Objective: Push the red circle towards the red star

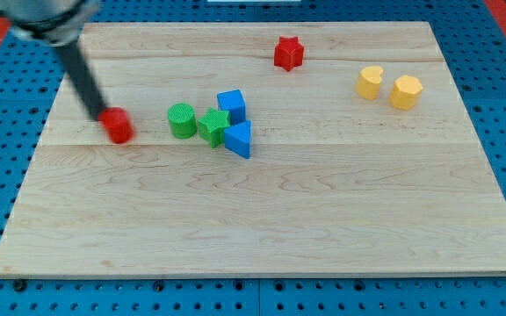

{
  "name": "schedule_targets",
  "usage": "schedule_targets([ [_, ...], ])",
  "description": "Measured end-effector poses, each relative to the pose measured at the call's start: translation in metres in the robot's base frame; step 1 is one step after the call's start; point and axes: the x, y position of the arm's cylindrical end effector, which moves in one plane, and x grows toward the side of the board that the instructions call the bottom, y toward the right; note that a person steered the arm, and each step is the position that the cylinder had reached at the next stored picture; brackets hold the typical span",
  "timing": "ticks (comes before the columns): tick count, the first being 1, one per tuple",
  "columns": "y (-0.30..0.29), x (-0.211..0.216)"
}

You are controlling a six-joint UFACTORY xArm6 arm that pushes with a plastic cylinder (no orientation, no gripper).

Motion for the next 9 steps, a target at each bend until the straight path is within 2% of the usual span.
schedule_targets([
  [1,0.017,-0.008],
  [2,-0.044,0.011],
  [3,-0.038,0.093],
  [4,0.026,0.105],
  [7,0.049,-0.022],
  [8,0.012,-0.032],
  [9,0.024,-0.046],
])
